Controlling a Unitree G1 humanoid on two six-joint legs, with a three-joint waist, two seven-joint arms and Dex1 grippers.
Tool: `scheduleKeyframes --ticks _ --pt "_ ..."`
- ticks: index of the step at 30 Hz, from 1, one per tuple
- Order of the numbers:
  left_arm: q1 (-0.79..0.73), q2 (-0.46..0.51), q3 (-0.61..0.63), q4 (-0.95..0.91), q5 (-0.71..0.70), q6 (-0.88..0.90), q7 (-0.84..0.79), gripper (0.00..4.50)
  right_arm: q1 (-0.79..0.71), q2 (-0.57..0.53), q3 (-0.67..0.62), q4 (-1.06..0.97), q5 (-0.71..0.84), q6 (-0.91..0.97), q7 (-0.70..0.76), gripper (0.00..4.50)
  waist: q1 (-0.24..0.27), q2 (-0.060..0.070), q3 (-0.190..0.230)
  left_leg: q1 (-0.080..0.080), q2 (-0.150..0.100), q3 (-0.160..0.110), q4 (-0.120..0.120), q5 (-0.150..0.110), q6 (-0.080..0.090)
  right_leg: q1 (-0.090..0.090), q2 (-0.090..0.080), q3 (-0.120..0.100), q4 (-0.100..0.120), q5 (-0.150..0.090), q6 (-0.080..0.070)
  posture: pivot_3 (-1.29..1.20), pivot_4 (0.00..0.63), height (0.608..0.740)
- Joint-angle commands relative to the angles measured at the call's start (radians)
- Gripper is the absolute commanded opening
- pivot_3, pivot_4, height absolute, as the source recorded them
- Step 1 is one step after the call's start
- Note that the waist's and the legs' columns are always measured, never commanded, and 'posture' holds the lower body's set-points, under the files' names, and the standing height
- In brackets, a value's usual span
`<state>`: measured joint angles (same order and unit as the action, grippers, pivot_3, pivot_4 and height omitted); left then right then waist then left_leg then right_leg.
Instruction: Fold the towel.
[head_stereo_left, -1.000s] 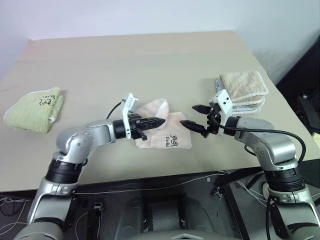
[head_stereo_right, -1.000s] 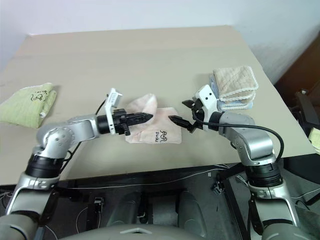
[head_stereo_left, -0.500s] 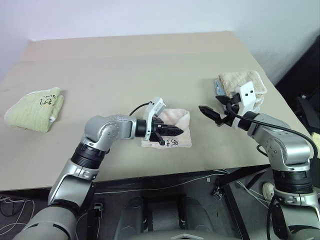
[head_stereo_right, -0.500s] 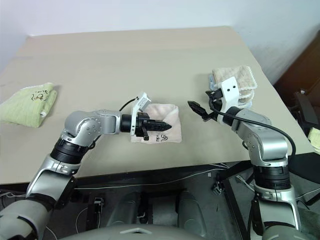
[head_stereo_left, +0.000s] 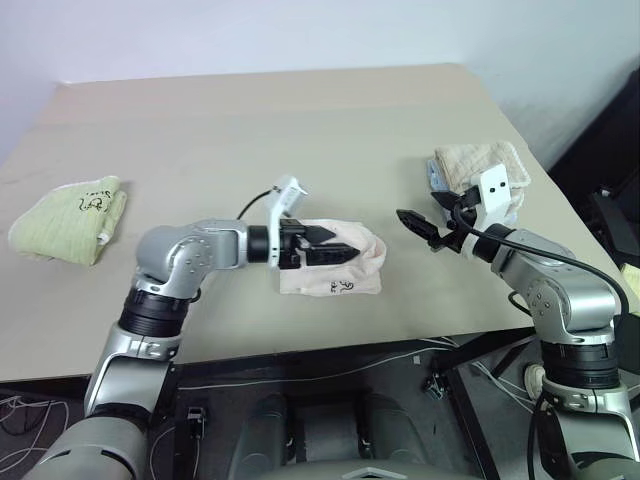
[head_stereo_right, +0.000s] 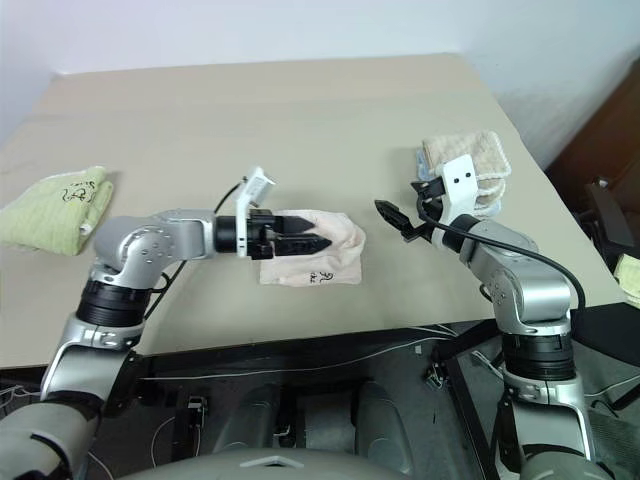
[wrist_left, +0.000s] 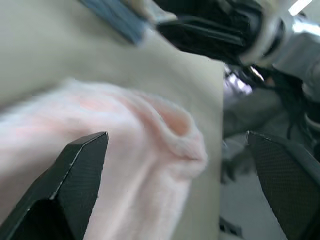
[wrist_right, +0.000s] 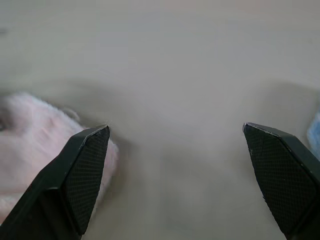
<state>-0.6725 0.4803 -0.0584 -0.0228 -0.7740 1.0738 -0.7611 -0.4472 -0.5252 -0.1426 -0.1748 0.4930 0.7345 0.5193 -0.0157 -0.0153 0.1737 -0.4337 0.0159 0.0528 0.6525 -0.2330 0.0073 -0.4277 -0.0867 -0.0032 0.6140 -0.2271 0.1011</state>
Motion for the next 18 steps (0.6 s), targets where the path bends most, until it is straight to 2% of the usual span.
scheduleKeyframes --ticks 1,3,5,9,14,17,18 --pt "0.041 0.067 0.092 -0.001 0.023 -0.116 -0.069 4.46 -0.045 0.018 -0.015 -0.082 0.077 0.059 0.009 4.50 0.001 0.000 0.000 0.000 0.000 0.000 0.000 0.000 0.000 0.000 0.000 0.000 0.000 0.000 0.000 0.00 0.150 0.740" --pt "0.056 0.085 0.086 0.018 0.069 -0.187 -0.083 4.50 -0.056 0.029 0.002 -0.099 0.090 0.075 0.005 3.86 0.005 0.000 0.000 0.000 0.000 0.000 0.000 0.000 0.000 0.000 0.000 0.000 0.000 0.000 0.000 0.00 0.150 0.740" --pt "0.060 0.067 0.099 0.046 0.100 -0.267 -0.082 4.11 -0.062 0.042 0.014 -0.118 0.118 0.094 0.018 3.22 0.011 0.000 0.000 0.000 0.000 0.000 0.000 0.000 0.000 0.000 -0.001 0.000 0.000 -0.001 -0.002 0.00 0.150 0.740" --pt "0.040 0.039 0.136 0.099 0.065 -0.272 -0.115 2.89 -0.089 0.105 0.045 -0.126 0.167 0.139 0.009 1.86 0.011 0.000 0.000 0.000 0.000 0.001 0.001 0.000 0.000 0.001 -0.003 0.000 -0.001 -0.002 -0.003 0.00 0.150 0.740" --pt "0.016 0.035 0.110 0.146 0.105 -0.329 -0.184 1.13 -0.106 0.175 0.080 -0.089 0.169 0.162 -0.020 0.02 0.004 0.000 0.000 0.000 0.000 0.000 0.001 0.000 0.000 0.000 0.000 -0.001 0.000 0.000 0.000 0.00 0.150 0.740" --pt "0.009 0.018 0.091 0.136 0.092 -0.348 -0.260 0.08 -0.105 0.192 0.104 -0.077 0.155 0.159 -0.022 0.00 0.004 0.000 0.000 0.000 0.000 0.000 0.001 0.000 0.000 0.000 -0.001 -0.001 0.001 0.000 0.000 0.00 0.150 0.740" --pt "0.009 0.011 0.092 0.129 0.077 -0.340 -0.283 0.03 -0.106 0.194 0.106 -0.076 0.155 0.161 -0.023 0.00 0.005 0.000 0.000 0.000 0.000 0.000 0.001 0.000 0.000 0.000 -0.001 -0.001 0.001 0.000 0.000 0.00 0.150 0.740"
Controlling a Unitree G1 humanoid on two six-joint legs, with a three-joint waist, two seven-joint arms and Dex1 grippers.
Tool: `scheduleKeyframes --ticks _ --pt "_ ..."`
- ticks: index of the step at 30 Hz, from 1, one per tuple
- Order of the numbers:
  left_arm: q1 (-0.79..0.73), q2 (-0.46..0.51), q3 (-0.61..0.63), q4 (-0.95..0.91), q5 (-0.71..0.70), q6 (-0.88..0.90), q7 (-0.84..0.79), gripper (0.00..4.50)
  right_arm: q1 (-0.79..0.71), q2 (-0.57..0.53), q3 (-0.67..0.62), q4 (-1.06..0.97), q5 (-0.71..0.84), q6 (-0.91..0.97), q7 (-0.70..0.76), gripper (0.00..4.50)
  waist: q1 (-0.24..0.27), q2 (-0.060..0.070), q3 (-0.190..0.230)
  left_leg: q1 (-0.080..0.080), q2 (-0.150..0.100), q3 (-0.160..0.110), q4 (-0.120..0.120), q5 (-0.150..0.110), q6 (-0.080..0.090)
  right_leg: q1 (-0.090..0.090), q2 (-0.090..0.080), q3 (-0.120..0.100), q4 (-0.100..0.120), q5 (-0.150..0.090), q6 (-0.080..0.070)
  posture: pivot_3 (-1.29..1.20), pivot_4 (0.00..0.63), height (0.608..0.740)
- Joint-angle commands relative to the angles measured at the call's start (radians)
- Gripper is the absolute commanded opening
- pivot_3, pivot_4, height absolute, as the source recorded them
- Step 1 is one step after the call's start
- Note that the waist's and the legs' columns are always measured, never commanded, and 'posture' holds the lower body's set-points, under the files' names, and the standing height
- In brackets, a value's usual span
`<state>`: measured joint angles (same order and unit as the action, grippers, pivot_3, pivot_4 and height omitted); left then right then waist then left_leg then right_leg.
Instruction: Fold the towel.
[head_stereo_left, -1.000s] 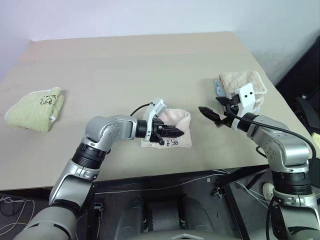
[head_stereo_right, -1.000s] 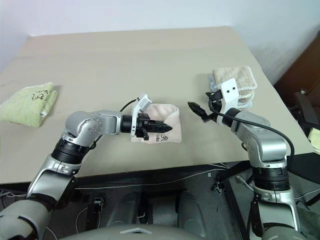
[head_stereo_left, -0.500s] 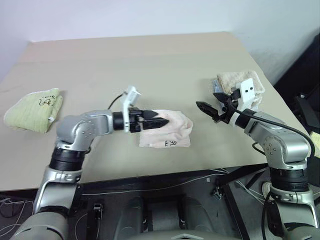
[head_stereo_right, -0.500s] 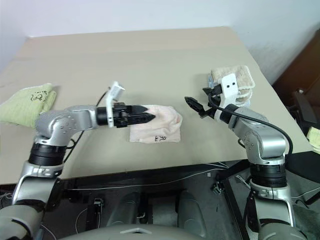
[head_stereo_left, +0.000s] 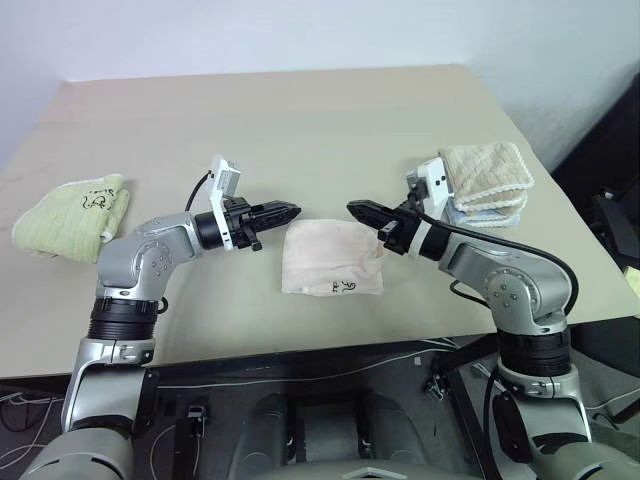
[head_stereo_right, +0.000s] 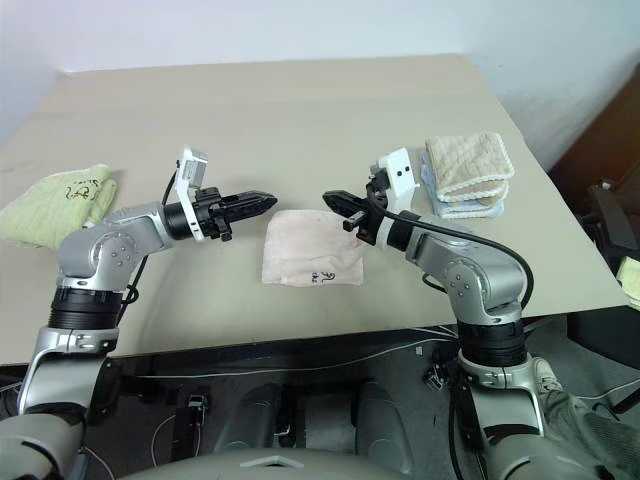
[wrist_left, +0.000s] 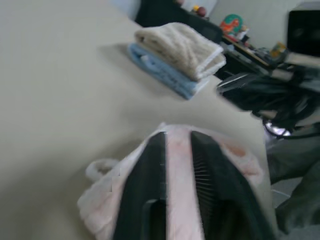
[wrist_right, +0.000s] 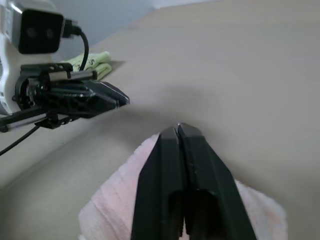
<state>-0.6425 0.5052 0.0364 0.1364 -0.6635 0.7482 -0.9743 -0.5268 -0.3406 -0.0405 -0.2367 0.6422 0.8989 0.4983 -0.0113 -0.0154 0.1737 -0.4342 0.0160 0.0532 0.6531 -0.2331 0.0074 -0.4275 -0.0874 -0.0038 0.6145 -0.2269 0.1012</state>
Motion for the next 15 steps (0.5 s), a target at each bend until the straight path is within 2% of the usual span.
scheduleKeyframes --ticks 1,5,8,11,15 --pt "-0.018 -0.015 -0.010 -0.037 -0.036 -0.016 -0.095 0.03 -0.028 0.013 0.003 -0.012 0.009 0.001 -0.005 0.00 0.000 0.000 0.000 0.000 0.000 0.000 0.000 0.000 0.000 0.000 0.000 0.000 0.000 0.000 0.000 0.00 0.150 0.740" --pt "0.015 -0.006 -0.116 -0.047 0.104 -0.187 -0.179 0.03 -0.030 0.022 0.012 0.008 -0.008 0.009 -0.030 0.00 -0.001 0.000 0.000 0.000 0.000 0.000 0.000 0.000 0.000 0.000 0.000 0.000 0.000 0.000 0.000 0.00 0.150 0.740" --pt "0.031 -0.014 -0.159 -0.037 0.156 -0.279 -0.224 0.03 -0.016 0.042 0.021 0.047 -0.032 -0.003 -0.056 0.00 -0.001 0.000 0.000 0.000 0.000 0.000 0.000 0.000 0.000 0.000 0.000 0.000 0.000 0.000 0.000 0.00 0.150 0.740" --pt "0.045 -0.044 -0.200 0.000 0.214 -0.329 -0.205 0.03 0.023 0.044 0.090 0.062 -0.119 -0.020 -0.099 0.00 0.000 0.000 0.000 0.000 0.000 0.000 0.000 0.000 0.000 0.000 0.000 0.000 0.000 -0.001 -0.001 0.00 0.150 0.740" --pt "0.088 -0.040 -0.219 0.021 0.250 -0.337 -0.210 0.03 0.076 0.031 0.139 0.022 -0.159 -0.007 -0.112 0.00 -0.003 0.000 0.000 0.000 0.000 0.000 0.000 0.000 0.000 0.000 0.000 0.000 0.000 -0.001 -0.001 0.00 0.150 0.740"
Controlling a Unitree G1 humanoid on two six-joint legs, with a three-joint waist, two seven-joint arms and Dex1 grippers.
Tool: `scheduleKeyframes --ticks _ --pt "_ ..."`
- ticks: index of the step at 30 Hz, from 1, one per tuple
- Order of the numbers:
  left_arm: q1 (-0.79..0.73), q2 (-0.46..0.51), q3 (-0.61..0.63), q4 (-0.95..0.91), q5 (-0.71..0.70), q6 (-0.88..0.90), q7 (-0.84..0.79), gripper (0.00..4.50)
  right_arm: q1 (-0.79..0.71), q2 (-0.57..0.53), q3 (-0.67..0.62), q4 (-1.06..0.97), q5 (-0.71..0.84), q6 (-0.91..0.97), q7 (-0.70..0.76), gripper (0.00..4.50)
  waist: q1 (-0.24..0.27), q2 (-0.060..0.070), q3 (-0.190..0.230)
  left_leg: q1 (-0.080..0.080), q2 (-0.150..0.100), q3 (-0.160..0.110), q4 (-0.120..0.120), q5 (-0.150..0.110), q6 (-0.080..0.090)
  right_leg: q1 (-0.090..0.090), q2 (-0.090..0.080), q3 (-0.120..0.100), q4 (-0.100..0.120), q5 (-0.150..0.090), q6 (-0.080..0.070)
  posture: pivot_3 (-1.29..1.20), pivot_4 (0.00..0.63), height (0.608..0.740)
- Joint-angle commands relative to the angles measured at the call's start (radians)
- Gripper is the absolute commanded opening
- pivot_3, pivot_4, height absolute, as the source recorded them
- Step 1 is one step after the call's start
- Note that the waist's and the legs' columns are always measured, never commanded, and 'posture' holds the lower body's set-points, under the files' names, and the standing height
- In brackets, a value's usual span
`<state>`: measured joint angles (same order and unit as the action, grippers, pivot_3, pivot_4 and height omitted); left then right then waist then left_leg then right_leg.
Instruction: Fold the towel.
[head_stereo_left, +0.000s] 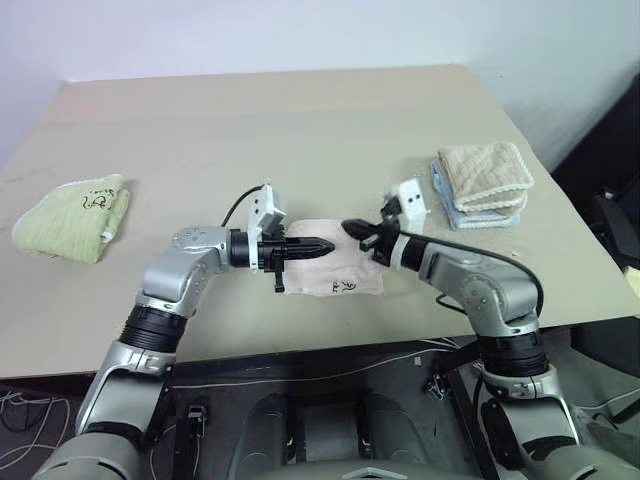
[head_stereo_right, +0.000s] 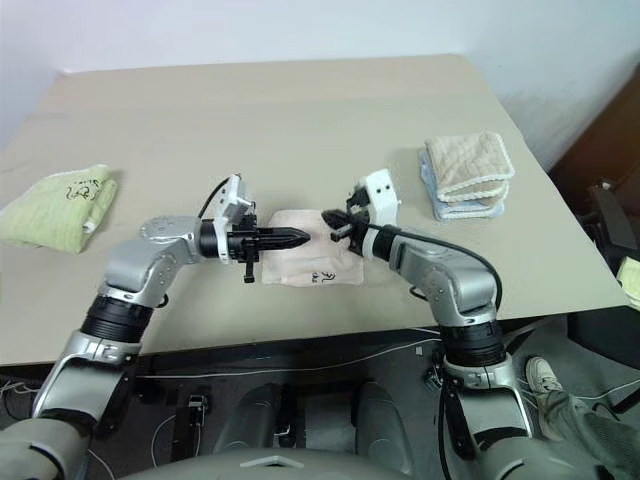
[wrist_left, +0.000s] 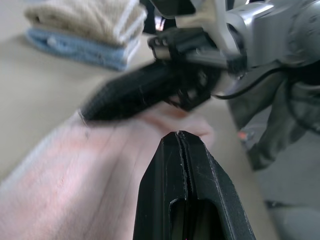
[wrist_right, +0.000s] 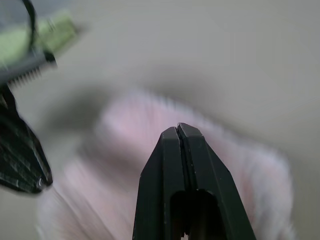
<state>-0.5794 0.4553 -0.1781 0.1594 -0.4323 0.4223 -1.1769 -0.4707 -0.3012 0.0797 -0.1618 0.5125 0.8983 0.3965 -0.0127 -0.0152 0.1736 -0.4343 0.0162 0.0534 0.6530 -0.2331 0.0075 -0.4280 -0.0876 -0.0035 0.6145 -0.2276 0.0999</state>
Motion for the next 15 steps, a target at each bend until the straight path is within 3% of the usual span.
scheduleKeyframes --ticks 1,9,15 --pt "0.057 0.039 -0.011 -0.007 0.029 -0.006 -0.027 0.03 0.048 -0.015 0.020 -0.081 -0.026 0.005 -0.011 0.00 -0.002 0.000 0.000 0.000 0.000 0.000 0.000 0.000 0.000 0.000 0.000 0.000 0.000 0.000 0.000 0.00 0.150 0.740" --pt "0.177 0.145 -0.024 -0.060 0.042 0.040 -0.072 0.03 0.110 -0.054 0.082 -0.097 -0.133 -0.037 -0.024 0.00 -0.001 0.000 0.000 0.000 0.002 -0.001 0.001 0.000 0.000 0.000 0.000 0.000 0.000 -0.001 -0.003 0.00 0.150 0.740" --pt "0.188 0.116 0.012 -0.083 0.002 0.071 -0.043 0.03 0.101 -0.095 0.133 -0.051 -0.210 -0.153 0.039 0.00 0.001 0.000 0.000 0.000 0.001 -0.001 0.001 0.000 0.000 0.000 -0.002 0.000 0.000 -0.002 -0.003 0.00 0.150 0.740"
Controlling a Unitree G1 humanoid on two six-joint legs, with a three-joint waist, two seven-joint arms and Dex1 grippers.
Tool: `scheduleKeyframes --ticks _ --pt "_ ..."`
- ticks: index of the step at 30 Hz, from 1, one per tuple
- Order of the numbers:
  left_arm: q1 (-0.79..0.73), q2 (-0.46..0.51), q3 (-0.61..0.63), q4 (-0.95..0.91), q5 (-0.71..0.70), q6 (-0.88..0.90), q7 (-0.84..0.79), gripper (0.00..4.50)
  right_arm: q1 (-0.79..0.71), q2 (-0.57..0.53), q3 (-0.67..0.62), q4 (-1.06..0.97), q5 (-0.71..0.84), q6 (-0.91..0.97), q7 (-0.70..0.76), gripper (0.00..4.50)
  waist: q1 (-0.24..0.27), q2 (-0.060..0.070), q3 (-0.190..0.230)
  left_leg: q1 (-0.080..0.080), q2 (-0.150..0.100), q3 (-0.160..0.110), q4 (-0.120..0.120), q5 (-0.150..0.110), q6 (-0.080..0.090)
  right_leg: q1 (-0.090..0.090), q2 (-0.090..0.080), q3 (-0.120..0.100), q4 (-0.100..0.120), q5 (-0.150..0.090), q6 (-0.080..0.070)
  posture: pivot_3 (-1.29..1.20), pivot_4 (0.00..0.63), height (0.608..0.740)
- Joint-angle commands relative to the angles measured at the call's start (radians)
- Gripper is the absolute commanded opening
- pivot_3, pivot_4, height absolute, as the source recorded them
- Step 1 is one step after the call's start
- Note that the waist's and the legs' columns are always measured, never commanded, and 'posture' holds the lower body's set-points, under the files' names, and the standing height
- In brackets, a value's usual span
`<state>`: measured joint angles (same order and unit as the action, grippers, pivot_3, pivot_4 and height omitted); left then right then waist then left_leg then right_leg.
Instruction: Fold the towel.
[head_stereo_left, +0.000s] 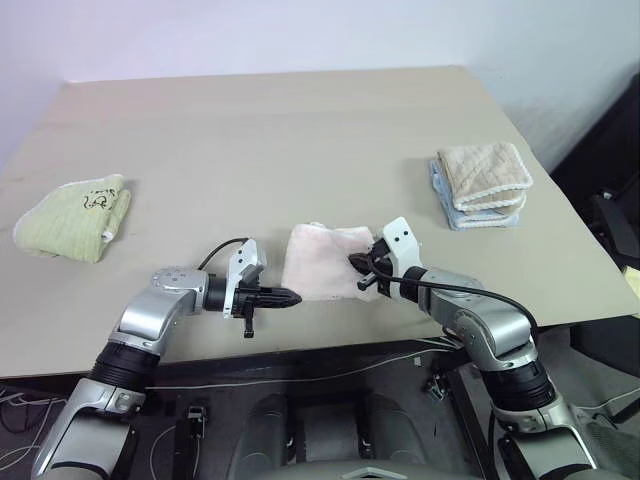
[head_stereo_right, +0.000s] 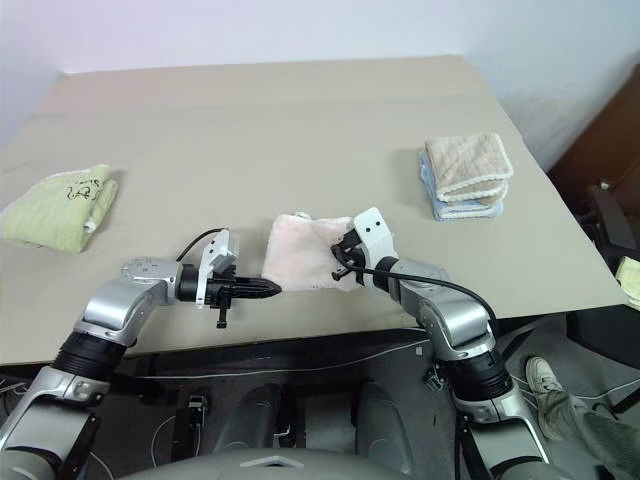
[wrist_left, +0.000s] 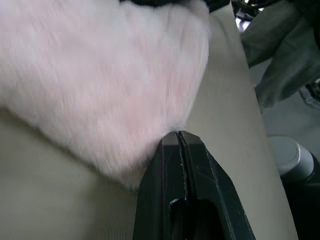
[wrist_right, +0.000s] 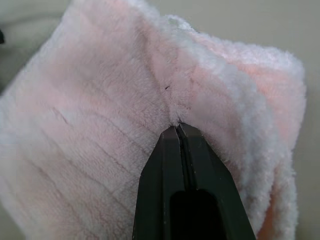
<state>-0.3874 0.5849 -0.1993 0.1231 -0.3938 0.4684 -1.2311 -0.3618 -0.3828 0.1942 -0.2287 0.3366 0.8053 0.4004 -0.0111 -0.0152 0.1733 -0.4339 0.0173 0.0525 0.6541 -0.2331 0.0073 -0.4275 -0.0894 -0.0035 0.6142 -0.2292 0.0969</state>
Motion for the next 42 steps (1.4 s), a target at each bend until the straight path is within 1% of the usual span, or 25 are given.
scheduleKeyframes --ticks 1,3,4,7,9,12,14,15,18,20,23,26,27,29,31,33,35,42 --pt "0.002 -0.008 0.043 -0.073 -0.058 0.053 0.008 0.01 -0.012 0.000 -0.007 -0.005 0.018 -0.047 0.072 0.17 -0.001 0.000 0.000 0.000 0.000 0.000 0.000 0.000 0.000 0.000 0.000 0.000 0.000 0.000 0.000 0.00 0.150 0.740" --pt "0.014 0.014 0.063 -0.123 -0.102 0.099 -0.015 0.00 -0.019 0.016 -0.060 -0.053 0.117 -0.007 0.129 0.60 -0.004 0.000 0.000 0.000 0.000 0.000 0.000 0.000 0.000 0.000 0.000 0.000 0.000 0.000 0.000 0.00 0.150 0.740" --pt "0.018 0.023 0.070 -0.138 -0.118 0.118 -0.023 0.00 -0.021 0.017 -0.074 -0.067 0.140 0.007 0.142 0.88 -0.005 0.000 0.000 0.000 0.001 0.000 0.000 0.000 0.000 0.000 0.001 0.000 0.000 0.000 0.000 0.00 0.150 0.740" --pt "0.005 0.071 0.146 -0.175 -0.218 0.234 -0.036 0.00 -0.037 -0.018 -0.121 -0.105 0.208 0.054 0.196 1.89 -0.005 0.000 0.000 0.000 0.001 0.000 -0.001 0.000 0.000 -0.001 0.002 0.000 0.001 0.000 0.000 0.00 0.150 0.740" --pt "-0.010 0.096 0.207 -0.177 -0.266 0.279 -0.024 0.00 -0.049 -0.044 -0.162 -0.125 0.259 0.086 0.225 2.58 -0.004 0.000 0.000 0.000 0.002 0.000 -0.001 0.000 0.000 -0.001 0.002 0.000 0.001 0.000 0.000 0.00 0.150 0.740" --pt "-0.036 0.117 0.306 -0.154 -0.322 0.333 0.025 0.60 -0.066 -0.088 -0.212 -0.138 0.318 0.117 0.263 3.61 -0.001 0.000 0.000 0.000 0.001 0.000 0.000 0.000 0.000 0.000 0.002 0.000 0.000 0.000 0.000 0.00 0.150 0.740" --pt "-0.057 0.121 0.364 -0.121 -0.350 0.368 0.065 1.29 -0.069 -0.125 -0.218 -0.140 0.327 0.113 0.299 4.30 0.000 0.000 0.000 0.000 0.001 0.000 0.000 0.000 0.000 0.000 0.001 0.000 0.000 0.000 0.000 0.00 0.150 0.740" --pt "-0.065 0.119 0.378 -0.112 -0.355 0.379 0.081 1.63 -0.070 -0.137 -0.217 -0.139 0.330 0.110 0.309 4.50 0.000 0.000 0.000 0.000 0.001 0.000 0.000 0.000 0.000 0.000 0.001 0.000 0.000 0.000 0.000 0.00 0.150 0.740" --pt "-0.084 0.110 0.360 -0.065 -0.318 0.410 0.145 2.58 -0.068 -0.181 -0.201 -0.144 0.330 0.101 0.348 4.50 -0.001 0.000 0.000 0.000 0.001 0.000 -0.001 0.000 0.000 0.000 0.001 0.000 0.000 0.000 0.001 0.00 0.150 0.740" --pt "-0.092 0.101 0.334 -0.036 -0.286 0.415 0.181 3.33 -0.064 -0.216 -0.188 -0.155 0.331 0.098 0.385 4.50 -0.001 0.000 0.000 0.000 0.000 0.000 0.000 0.000 0.000 0.000 0.002 0.000 0.000 0.000 0.001 0.00 0.150 0.740" --pt "-0.103 0.067 0.319 -0.030 -0.294 0.443 0.209 4.39 -0.057 -0.257 -0.184 -0.167 0.347 0.108 0.428 4.50 0.001 -0.001 0.000 0.000 0.000 0.000 -0.001 0.000 0.000 0.000 0.002 0.000 0.000 0.000 0.001 0.00 0.150 0.740" --pt "-0.108 0.046 0.276 -0.024 -0.263 0.445 0.226 4.46 -0.048 -0.310 -0.172 -0.176 0.350 0.108 0.488 4.50 0.001 -0.001 0.001 0.000 0.000 0.000 0.000 0.000 0.000 0.000 0.001 0.000 0.000 0.000 0.001 0.00 0.150 0.740" --pt "-0.120 0.026 0.273 -0.008 -0.266 0.479 0.256 4.46 -0.047 -0.321 -0.171 -0.176 0.350 0.105 0.498 4.50 0.001 -0.001 0.001 0.000 0.000 0.000 0.000 0.000 0.000 0.000 0.001 0.000 0.000 0.000 0.001 0.00 0.150 0.740" --pt "-0.148 -0.021 0.281 0.025 -0.301 0.569 0.302 4.46 -0.053 -0.325 -0.180 -0.161 0.340 0.095 0.486 4.50 0.001 -0.001 0.001 0.000 0.000 0.000 0.000 0.000 0.000 0.000 0.001 0.000 0.000 0.000 0.001 0.00 0.150 0.740" --pt "-0.184 -0.080 0.282 0.078 -0.306 0.649 0.367 4.46 -0.073 -0.322 -0.192 -0.120 0.302 0.100 0.429 4.50 0.002 -0.001 0.001 0.000 0.000 0.000 0.000 0.000 0.000 0.000 0.002 0.000 0.001 0.000 0.001 0.00 0.150 0.740" --pt "-0.199 -0.108 0.270 0.103 -0.288 0.677 0.395 4.46 -0.076 -0.337 -0.187 -0.110 0.293 0.099 0.434 4.50 0.001 -0.002 0.001 0.000 -0.001 0.000 0.002 0.000 0.000 0.001 0.002 0.000 0.001 0.002 0.003 0.00 0.150 0.740" --pt "-0.200 -0.133 0.252 0.106 -0.261 0.679 0.433 4.46 -0.056 -0.360 -0.199 -0.134 0.304 0.082 0.468 4.50 0.005 -0.001 0.001 0.000 -0.001 0.000 0.002 0.000 0.000 0.001 0.002 0.000 0.001 0.002 0.004 0.00 0.150 0.740" --pt "-0.254 -0.233 0.320 0.155 -0.334 0.814 0.473 4.46 -0.024 -0.382 -0.213 -0.135 0.256 0.049 0.426 4.50 0.026 -0.001 0.000 0.001 -0.001 -0.002 0.008 0.000 0.000 0.005 0.001 -0.001 0.001 0.000 0.001 0.00 0.150 0.740"
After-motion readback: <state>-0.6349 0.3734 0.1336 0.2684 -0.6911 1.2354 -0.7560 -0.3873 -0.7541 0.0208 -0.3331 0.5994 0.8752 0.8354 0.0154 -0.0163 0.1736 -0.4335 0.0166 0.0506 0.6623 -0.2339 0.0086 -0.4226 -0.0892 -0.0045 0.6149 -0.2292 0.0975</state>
